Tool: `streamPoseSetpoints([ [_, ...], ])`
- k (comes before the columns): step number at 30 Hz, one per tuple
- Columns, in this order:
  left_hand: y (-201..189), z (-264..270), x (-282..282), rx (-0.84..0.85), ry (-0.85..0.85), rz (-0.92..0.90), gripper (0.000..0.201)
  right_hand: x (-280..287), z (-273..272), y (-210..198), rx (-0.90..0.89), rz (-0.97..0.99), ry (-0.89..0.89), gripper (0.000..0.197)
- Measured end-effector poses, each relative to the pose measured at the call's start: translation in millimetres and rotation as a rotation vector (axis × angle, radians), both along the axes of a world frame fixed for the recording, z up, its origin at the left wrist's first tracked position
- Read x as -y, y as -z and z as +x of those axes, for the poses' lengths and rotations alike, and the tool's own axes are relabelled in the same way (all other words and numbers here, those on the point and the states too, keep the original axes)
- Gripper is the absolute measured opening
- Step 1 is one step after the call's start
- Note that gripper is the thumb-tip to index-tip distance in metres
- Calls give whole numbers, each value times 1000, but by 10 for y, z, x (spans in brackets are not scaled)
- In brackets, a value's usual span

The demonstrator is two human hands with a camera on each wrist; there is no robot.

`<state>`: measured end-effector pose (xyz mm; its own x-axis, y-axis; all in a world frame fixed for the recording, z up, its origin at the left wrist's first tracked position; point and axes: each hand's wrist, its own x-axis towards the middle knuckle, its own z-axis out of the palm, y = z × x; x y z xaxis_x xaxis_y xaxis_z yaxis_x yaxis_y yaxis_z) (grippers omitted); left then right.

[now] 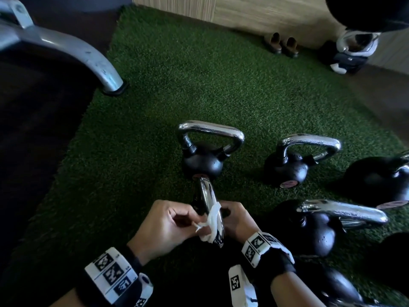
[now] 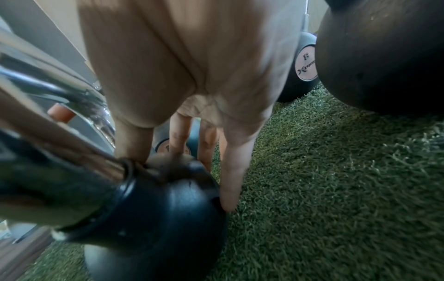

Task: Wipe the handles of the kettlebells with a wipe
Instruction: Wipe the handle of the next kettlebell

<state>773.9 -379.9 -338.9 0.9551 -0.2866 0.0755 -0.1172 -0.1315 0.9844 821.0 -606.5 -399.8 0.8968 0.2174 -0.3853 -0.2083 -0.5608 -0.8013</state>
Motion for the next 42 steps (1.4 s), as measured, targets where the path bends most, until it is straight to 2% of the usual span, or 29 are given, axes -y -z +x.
streamPoseSetpoints([
  [3, 39, -97, 5, 157, 106, 112, 11, -6, 4, 5, -13, 3, 16, 35],
  [5, 59, -137, -4, 218, 124, 139, 7, -10, 9, 31, -14, -4, 28, 48],
  [11, 182, -173, 15, 284, 181, 215, 8, -22, 9, 43, -21, -36, 64, 62],
  [14, 215, -130, -10, 303, 201, 302, 11, -31, 2, 7, -35, -46, 63, 61],
  [16, 193, -87, -29, 241, 200, 313, 11, -44, -18, -100, -24, -86, 25, 55],
  [19, 150, -51, -61, 110, 101, 251, 14, -33, -9, -317, 7, -247, -78, 41],
  [21, 66, -4, -115, 19, 2, 155, 11, -11, 4, -519, 127, -318, -26, 27],
  [24, -114, 81, -223, -105, -199, 11, 22, 6, -19, -933, 384, -161, 149, 20],
  [26, -248, 136, -276, -173, -288, -78, 31, -43, -71, -1227, 451, 22, 139, 19],
  [28, -388, 172, -274, -262, -314, -213, 32, -164, -142, -1426, 456, 185, 63, 23],
  [30, -504, 206, -253, -361, -294, -335, 28, -302, -200, -1506, 504, 250, 9, 31],
  [35, -687, 200, -141, -479, -175, -404, 7, -423, -235, -1555, 663, 239, -61, 36],
  [39, -687, 206, -165, -596, -76, -494, 25, -365, -249, -1545, 731, 184, -73, 30],
  [42, -686, 195, -168, -663, -10, -560, 32, -310, -239, -1470, 786, 125, -20, 24],
])
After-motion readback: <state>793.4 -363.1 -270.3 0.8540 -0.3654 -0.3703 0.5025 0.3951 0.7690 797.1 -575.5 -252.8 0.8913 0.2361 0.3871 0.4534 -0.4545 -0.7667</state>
